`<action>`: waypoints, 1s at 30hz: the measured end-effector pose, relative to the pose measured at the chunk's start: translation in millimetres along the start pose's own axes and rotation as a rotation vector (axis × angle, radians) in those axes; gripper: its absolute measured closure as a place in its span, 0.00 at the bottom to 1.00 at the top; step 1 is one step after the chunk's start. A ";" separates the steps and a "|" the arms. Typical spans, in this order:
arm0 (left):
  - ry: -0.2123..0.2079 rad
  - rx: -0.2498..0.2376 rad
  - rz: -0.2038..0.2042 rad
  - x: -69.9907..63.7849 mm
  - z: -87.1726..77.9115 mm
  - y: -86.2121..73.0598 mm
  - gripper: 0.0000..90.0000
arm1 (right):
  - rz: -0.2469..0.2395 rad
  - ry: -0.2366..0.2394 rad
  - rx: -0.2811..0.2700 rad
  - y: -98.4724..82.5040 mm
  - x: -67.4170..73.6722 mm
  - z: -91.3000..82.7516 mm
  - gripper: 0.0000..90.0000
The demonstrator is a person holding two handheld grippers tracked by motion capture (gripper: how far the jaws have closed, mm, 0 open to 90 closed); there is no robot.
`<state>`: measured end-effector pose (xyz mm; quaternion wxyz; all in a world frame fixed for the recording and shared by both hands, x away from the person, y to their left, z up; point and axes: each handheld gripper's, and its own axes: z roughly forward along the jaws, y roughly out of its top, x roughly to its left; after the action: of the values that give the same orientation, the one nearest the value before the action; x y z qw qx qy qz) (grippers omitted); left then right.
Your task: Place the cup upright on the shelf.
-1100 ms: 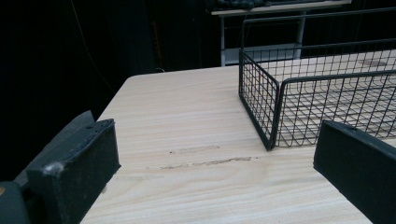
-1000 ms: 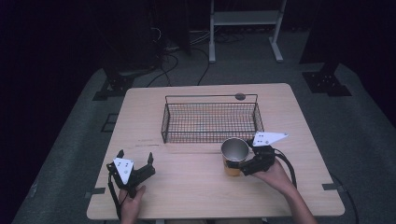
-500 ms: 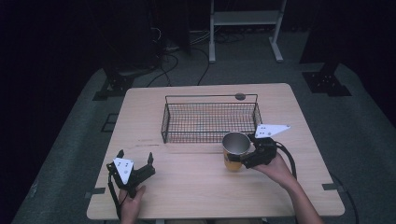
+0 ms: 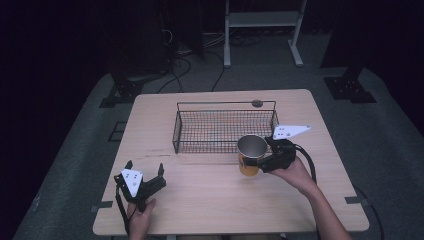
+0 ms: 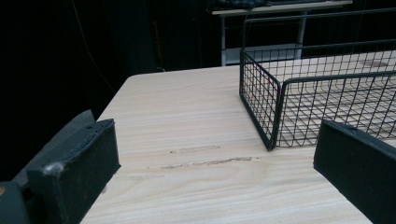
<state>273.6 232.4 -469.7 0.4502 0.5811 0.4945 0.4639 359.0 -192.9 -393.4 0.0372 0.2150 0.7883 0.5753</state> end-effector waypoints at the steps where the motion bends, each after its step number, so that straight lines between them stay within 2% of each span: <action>1: 0.000 0.000 0.000 0.1 0.0 0.0 0.00 | 0.004 0.004 0.006 2.4 -1.1 0.9 0.13; 20: 0.002 0.005 -0.005 0.4 0.3 0.2 0.00 | 0.010 0.011 0.008 24.8 -11.6 5.3 0.13; 30: 0.002 0.005 -0.007 0.7 0.6 0.3 0.00 | 0.006 0.005 0.009 43.2 -20.1 8.6 0.13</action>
<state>274.3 233.1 -469.4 0.4500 0.5801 0.4979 0.4617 392.6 -182.2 -360.2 0.0325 0.2159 0.7905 0.5723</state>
